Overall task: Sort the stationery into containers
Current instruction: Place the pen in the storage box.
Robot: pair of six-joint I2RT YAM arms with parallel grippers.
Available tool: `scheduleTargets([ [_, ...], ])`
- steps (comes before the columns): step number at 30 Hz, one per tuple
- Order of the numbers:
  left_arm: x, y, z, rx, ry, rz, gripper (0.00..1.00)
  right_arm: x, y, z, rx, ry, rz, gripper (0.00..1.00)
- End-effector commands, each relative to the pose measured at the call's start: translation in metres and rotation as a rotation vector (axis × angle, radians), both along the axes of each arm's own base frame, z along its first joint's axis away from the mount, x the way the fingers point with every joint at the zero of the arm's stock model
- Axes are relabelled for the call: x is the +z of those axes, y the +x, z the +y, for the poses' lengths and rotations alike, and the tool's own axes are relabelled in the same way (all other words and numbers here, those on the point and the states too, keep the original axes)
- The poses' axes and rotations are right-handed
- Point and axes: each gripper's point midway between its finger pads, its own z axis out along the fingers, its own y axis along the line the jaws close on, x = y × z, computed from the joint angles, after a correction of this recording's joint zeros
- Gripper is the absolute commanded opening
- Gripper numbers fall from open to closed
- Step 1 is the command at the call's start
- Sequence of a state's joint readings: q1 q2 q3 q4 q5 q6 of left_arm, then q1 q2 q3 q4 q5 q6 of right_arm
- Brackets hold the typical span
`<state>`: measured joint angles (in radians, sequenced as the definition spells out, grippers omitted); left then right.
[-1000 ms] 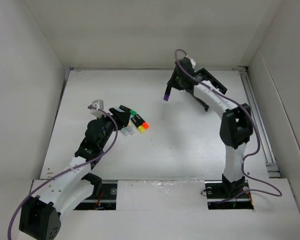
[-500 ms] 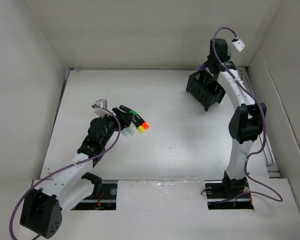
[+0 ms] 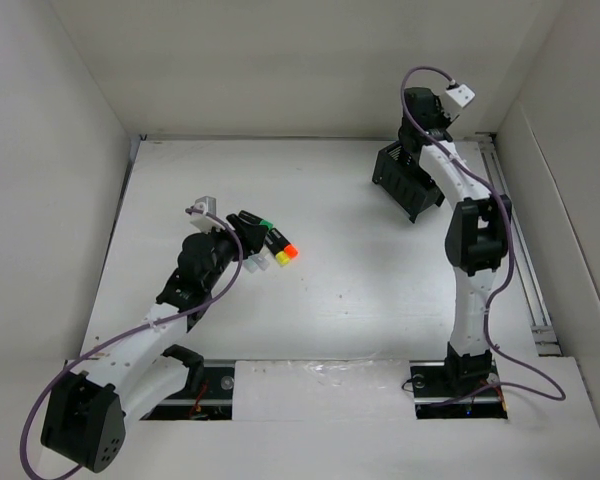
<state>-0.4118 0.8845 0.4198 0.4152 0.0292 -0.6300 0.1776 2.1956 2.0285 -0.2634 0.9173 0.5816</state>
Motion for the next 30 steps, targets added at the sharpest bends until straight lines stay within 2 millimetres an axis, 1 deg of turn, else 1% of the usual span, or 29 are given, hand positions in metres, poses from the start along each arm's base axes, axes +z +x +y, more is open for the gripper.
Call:
scheduleTargets([
  [1,0.032,0.005,-0.008,-0.027,-0.042,-0.074,0.54,0.031,-0.003,0.013,-0.017,-0.030,-0.084,0.09],
  [3,0.032,0.005,-0.008,-0.027,-0.042,-0.074,0.54,0.019,-0.004,0.014,-0.040,-0.054,-0.058,0.09],
  [4,0.029,0.004,-0.008,-0.027,-0.038,-0.066,0.54,0.020,-0.005,0.018,-0.035,-0.065,-0.050,0.09],
  [5,0.029,0.004,-0.008,-0.027,-0.038,-0.066,0.54,0.016,-0.007,0.015,-0.054,-0.084,-0.034,0.09],
  [6,0.029,0.004,-0.008,-0.027,-0.038,-0.066,0.54,0.018,-0.007,0.021,-0.052,-0.084,-0.045,0.09],
  [7,0.034,0.003,-0.008,-0.027,-0.044,-0.078,0.54,0.013,-0.005,0.021,-0.049,-0.094,-0.034,0.09],
  [8,0.036,0.004,-0.007,-0.018,-0.046,-0.087,0.54,0.014,-0.007,0.024,-0.050,-0.107,-0.026,0.09],
  [9,0.036,0.004,-0.006,-0.018,-0.046,-0.087,0.54,0.014,-0.008,0.023,-0.059,-0.110,-0.027,0.09],
  [12,0.033,0.004,-0.006,-0.018,-0.042,-0.077,0.54,0.004,-0.008,0.023,-0.058,-0.117,-0.005,0.11],
  [13,0.033,0.004,-0.006,-0.018,-0.042,-0.077,0.54,0.005,-0.007,0.023,-0.058,-0.114,-0.015,0.11],
  [14,0.033,0.004,-0.006,-0.018,-0.042,-0.077,0.54,0.001,-0.008,0.023,-0.055,-0.124,0.003,0.12],
  [16,0.036,0.004,-0.006,-0.018,-0.045,-0.086,0.54,0.003,-0.008,0.022,-0.066,-0.126,-0.007,0.12],
  [17,0.036,0.004,-0.006,-0.018,-0.045,-0.086,0.54,-0.002,-0.007,0.022,-0.065,-0.128,0.002,0.12],
  [20,0.033,0.004,-0.006,-0.018,-0.042,-0.077,0.54,-0.001,-0.008,0.021,-0.074,-0.131,0.002,0.12],
  [22,0.036,0.004,-0.006,-0.018,-0.046,-0.087,0.54,-0.002,-0.009,0.020,-0.072,-0.137,0.009,0.12],
  [24,0.033,0.005,-0.007,-0.018,-0.042,-0.079,0.54,-0.002,-0.009,0.020,-0.072,-0.137,0.009,0.12],
  [25,0.033,0.005,-0.007,-0.018,-0.042,-0.079,0.54,-0.002,-0.009,0.020,-0.072,-0.137,0.009,0.14],
  [26,0.033,0.005,-0.007,-0.018,-0.042,-0.079,0.54,-0.002,-0.009,0.020,-0.072,-0.137,0.009,0.19],
  [27,0.033,0.005,-0.007,-0.018,-0.042,-0.079,0.54,-0.002,-0.009,0.026,-0.063,-0.137,0.008,0.23],
  [28,0.031,0.005,-0.007,-0.018,-0.039,-0.071,0.54,-0.002,-0.009,0.026,-0.063,-0.137,0.008,0.26],
  [29,0.031,0.005,-0.007,-0.018,-0.039,-0.070,0.54,0.004,-0.010,0.026,-0.063,-0.134,-0.002,0.32],
  [30,0.034,0.004,-0.006,-0.018,-0.043,-0.080,0.54,0.001,-0.011,0.033,-0.051,-0.137,0.006,0.35],
])
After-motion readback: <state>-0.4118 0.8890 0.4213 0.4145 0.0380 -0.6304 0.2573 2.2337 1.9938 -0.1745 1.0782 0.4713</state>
